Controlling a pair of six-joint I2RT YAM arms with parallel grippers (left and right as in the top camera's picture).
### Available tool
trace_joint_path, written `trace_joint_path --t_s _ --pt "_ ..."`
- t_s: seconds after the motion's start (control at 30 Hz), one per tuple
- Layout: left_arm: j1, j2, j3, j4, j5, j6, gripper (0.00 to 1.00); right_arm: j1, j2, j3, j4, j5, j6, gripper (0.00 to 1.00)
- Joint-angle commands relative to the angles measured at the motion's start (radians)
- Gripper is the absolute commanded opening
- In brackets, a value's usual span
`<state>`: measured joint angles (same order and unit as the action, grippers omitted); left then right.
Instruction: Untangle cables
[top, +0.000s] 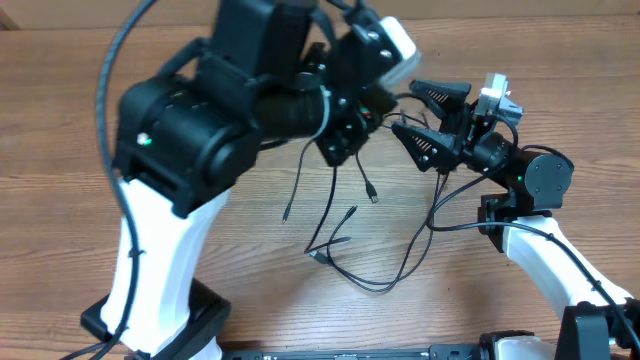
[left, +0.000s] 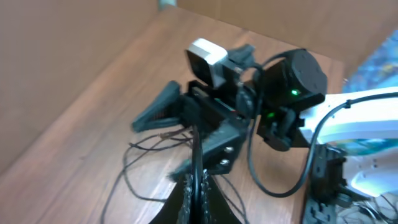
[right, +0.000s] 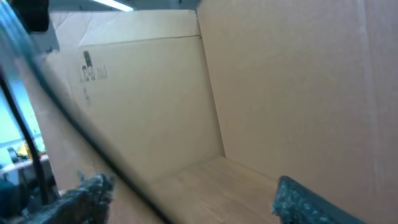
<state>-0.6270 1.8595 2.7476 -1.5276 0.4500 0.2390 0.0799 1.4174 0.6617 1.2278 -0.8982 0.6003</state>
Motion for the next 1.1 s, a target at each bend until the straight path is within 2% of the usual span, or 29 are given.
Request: trace_joint_path --t_s 0.0,0.1,0.17,0.23,0.4,0.43,0.47,0.5,0.53,0.83,0.93,1.07 --pt "-0.033 0.012 0.004 0.000 0.041 0.010 0.04 0.003 -0.005 0.008 -0.005 0.034 -0.015 0.71" --pt "-0.035 0.011 0.004 -0.010 0.037 0.036 0.04 0.003 -0.005 0.008 -0.018 0.034 -0.040 0.45" --pt "-0.033 0.011 0.004 -0.019 0.018 0.039 0.04 0.003 -0.005 0.008 -0.031 0.033 -0.040 0.21" --pt "-0.033 0.011 0.004 -0.026 -0.003 0.038 0.04 0.003 -0.005 0.008 -0.048 0.033 -0.040 0.04" --pt "-0.033 0.011 0.004 -0.028 -0.063 0.038 0.05 0.003 -0.005 0.008 -0.055 0.034 -0.019 0.04" --pt "-0.033 0.011 0.004 -0.029 -0.081 0.038 0.12 0.003 -0.005 0.008 -0.055 0.034 -0.011 0.04" --pt "-0.033 0.011 0.004 -0.034 -0.108 0.038 0.43 0.003 -0.005 0.008 -0.055 0.034 0.014 0.04" --pt "-0.033 0.011 0.004 -0.037 -0.117 0.038 0.63 0.003 -0.005 0.008 -0.055 0.034 0.034 0.04" --pt "-0.033 0.011 0.004 -0.041 -0.122 0.039 1.00 0.003 -0.005 0.008 -0.055 0.034 0.046 0.04" --pt "-0.033 0.011 0.004 -0.046 -0.156 0.039 1.00 0.003 -0.005 0.077 -0.048 0.053 0.207 0.04" --pt "-0.033 0.011 0.004 -0.047 -0.165 0.038 0.99 0.003 -0.005 0.166 -0.165 0.048 0.263 0.04" --pt "-0.033 0.011 0.004 -0.047 -0.169 0.039 1.00 0.003 -0.005 0.324 -0.428 0.049 0.267 0.04"
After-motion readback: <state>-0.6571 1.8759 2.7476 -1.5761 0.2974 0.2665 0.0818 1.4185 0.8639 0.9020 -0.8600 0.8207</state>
